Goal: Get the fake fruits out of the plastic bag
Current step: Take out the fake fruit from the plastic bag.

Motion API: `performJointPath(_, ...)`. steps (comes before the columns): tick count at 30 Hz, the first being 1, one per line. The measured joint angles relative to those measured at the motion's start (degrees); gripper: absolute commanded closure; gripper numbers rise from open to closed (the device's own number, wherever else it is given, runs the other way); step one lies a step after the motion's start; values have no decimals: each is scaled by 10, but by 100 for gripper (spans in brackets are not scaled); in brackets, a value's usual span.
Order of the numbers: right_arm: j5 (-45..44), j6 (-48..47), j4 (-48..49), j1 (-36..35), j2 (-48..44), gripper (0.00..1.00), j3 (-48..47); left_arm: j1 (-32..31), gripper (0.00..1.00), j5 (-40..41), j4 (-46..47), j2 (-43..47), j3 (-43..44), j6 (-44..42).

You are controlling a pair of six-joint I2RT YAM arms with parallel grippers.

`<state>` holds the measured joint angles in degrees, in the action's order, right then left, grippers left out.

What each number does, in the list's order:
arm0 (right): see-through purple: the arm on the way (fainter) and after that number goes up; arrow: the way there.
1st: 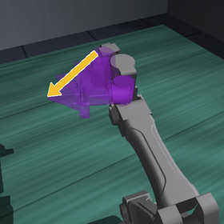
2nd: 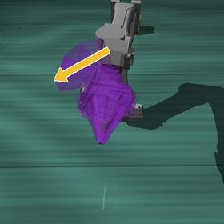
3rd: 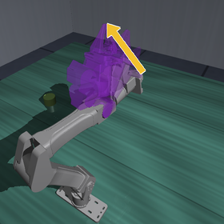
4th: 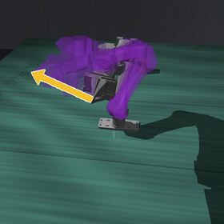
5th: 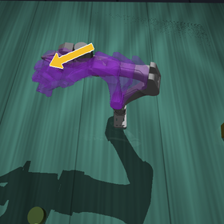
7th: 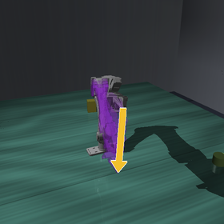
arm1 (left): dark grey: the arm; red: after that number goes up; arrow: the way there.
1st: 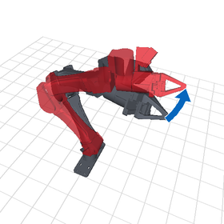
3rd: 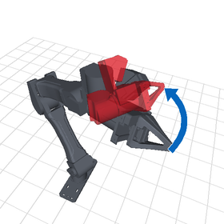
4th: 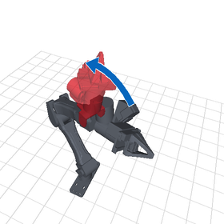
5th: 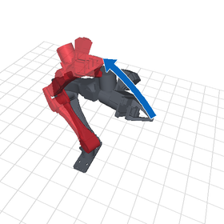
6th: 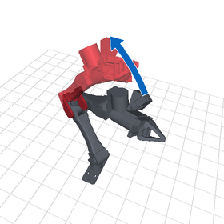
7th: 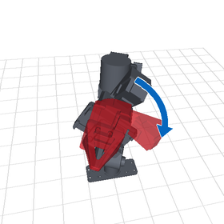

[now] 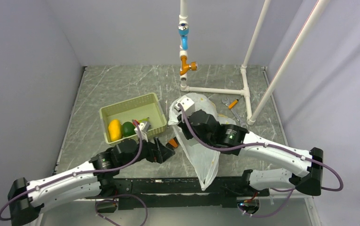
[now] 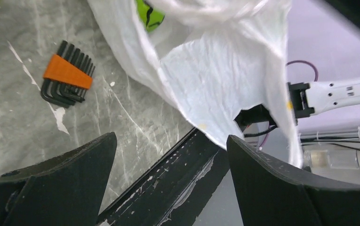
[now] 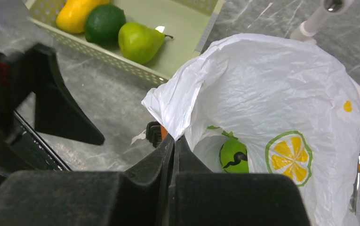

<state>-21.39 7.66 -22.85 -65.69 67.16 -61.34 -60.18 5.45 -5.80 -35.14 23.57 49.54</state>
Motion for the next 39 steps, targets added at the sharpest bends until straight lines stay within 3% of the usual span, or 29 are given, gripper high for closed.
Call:
performJointPath(5, 23, -1, -8, 18, -18, 100, -10, 0, 14, -41, 117, -97, -26, 1)
performJointPath(17, 65, 18, -13, 50, -18, 100, -10, -12, 42, -92, 284, -304, 70, -58)
performJointPath(22, 71, 30, -14, 68, -16, 100, -11, -19, 47, -79, 321, -377, 101, -94)
performJointPath(27, 68, 35, -43, 90, -11, 100, -15, -30, 54, -5, 342, -435, 120, -121)
performJointPath(30, 65, 35, -52, 99, -9, 100, -17, -30, 48, 41, 349, -471, 142, -130)
performJointPath(34, 66, 34, -58, 104, -10, 100, -17, -31, 32, 91, 351, -513, 163, -135)
performJointPath(39, 64, 34, -74, 111, -12, 100, -17, -31, 19, 121, 344, -553, 192, -139)
